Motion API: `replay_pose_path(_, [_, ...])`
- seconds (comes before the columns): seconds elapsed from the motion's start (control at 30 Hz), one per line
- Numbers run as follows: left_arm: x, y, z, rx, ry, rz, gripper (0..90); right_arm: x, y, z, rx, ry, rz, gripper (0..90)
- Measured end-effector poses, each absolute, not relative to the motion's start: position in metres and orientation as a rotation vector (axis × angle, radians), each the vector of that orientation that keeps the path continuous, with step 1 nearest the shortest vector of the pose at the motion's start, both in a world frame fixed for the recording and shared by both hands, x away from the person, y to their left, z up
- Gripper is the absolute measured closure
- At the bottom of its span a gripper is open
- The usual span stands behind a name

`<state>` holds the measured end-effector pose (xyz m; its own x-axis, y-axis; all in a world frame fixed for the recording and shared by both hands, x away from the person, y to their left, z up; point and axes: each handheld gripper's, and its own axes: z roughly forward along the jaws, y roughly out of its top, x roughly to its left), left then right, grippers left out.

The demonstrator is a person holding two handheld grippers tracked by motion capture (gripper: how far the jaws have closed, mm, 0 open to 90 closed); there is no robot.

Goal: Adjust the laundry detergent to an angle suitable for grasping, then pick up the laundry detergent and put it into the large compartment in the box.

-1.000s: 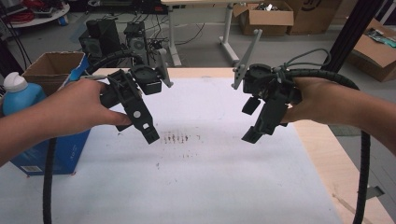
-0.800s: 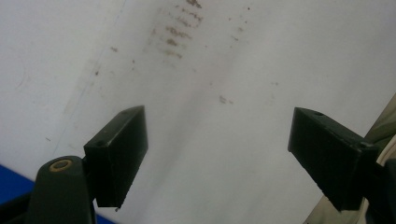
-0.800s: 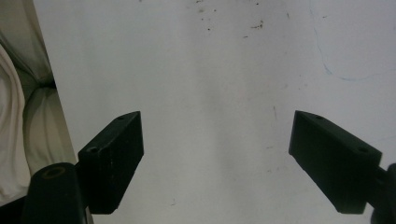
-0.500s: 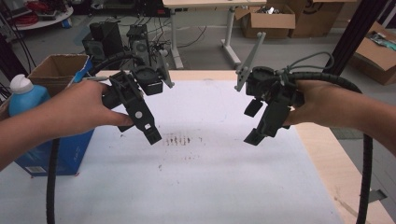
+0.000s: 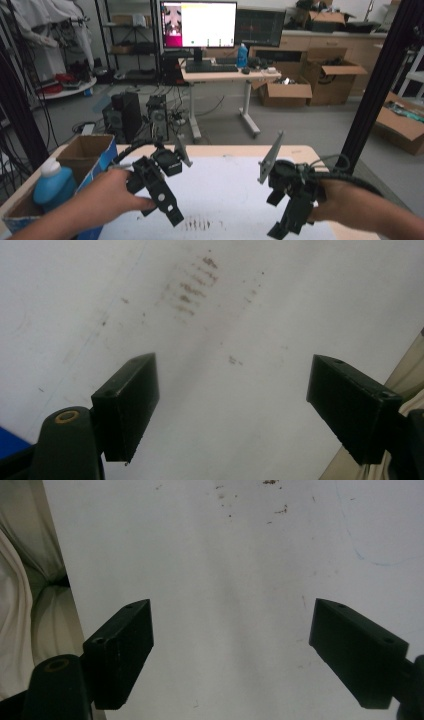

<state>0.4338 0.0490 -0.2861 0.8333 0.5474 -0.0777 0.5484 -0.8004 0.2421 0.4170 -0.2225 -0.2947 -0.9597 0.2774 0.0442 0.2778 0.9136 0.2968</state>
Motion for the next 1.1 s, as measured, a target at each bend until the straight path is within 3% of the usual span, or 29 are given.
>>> replay_pose_path(1.1, [0.422, 0.044, -0.281, 2.763, 0.757, 0.008, 22.7, 0.411, -0.222, -0.291, -0.424, -3.074, -0.479, 17.8])
